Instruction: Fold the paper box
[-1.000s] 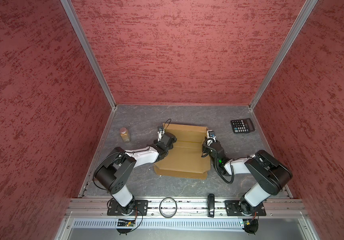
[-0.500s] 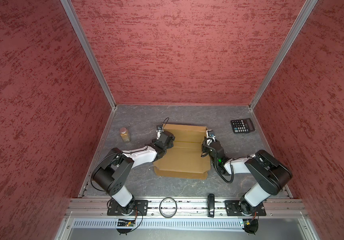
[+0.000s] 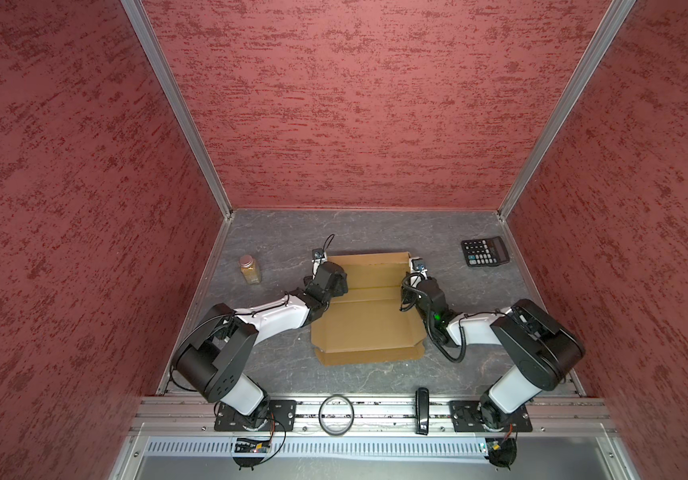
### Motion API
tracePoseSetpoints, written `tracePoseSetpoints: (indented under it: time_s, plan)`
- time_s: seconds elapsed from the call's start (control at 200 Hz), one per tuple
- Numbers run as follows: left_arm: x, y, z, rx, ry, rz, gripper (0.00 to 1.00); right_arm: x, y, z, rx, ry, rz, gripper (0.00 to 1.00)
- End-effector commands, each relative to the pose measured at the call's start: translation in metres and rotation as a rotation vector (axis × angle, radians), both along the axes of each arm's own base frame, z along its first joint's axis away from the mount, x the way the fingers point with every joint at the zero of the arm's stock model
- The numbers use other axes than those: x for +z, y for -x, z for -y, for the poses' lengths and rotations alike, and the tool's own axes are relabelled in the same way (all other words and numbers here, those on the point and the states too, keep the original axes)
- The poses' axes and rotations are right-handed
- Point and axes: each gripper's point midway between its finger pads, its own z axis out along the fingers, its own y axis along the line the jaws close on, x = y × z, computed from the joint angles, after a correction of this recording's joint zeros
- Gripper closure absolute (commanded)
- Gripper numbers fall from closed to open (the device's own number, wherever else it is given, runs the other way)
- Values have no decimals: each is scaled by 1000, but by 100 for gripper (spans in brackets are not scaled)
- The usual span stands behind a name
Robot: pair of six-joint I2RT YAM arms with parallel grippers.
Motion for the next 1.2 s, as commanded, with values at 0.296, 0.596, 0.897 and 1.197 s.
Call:
tracePoseSetpoints:
  time_s: [0.296, 0.596, 0.897, 1.197]
  plan:
    - [40, 2, -6, -23, 33, 82, 16, 5, -2, -17, 66, 62, -139, 100]
    - [62, 7, -17, -22, 64, 110, 16, 6, -13, -31, 104, 104, -301, 100]
    - [88, 11, -31, -30, 104, 142, 16, 10, -19, -47, 150, 113, -528, 100]
    - [119, 21, -45, -63, 140, 165, 16, 6, -18, -47, 137, 121, -715, 100]
